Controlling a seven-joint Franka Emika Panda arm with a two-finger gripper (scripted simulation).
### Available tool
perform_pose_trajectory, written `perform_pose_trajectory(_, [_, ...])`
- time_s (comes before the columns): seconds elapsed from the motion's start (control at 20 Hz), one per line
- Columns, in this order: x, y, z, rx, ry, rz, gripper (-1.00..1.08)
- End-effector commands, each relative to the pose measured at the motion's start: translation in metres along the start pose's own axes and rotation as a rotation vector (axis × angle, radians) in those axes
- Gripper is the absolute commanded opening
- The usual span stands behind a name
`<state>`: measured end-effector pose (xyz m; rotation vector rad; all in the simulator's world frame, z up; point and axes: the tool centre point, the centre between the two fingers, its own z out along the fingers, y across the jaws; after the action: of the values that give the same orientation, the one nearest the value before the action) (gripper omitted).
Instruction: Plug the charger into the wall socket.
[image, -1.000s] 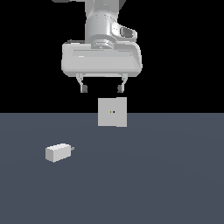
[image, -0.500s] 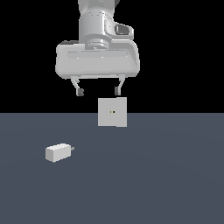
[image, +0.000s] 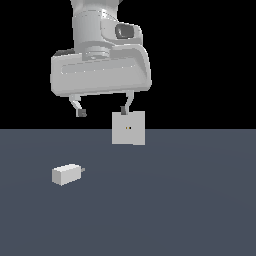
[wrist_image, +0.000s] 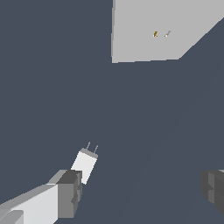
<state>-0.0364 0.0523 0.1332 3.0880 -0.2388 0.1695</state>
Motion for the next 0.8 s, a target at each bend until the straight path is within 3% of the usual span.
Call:
perform_pose_trajectory(0.0, [-0.005, -0.005, 0.004, -0.004, 0.025, 0.032, 1.00])
perform_pose_trajectory(0.75, [-0.023, -0.028, 0.026, -0.031, 0.146, 0.184, 1.00])
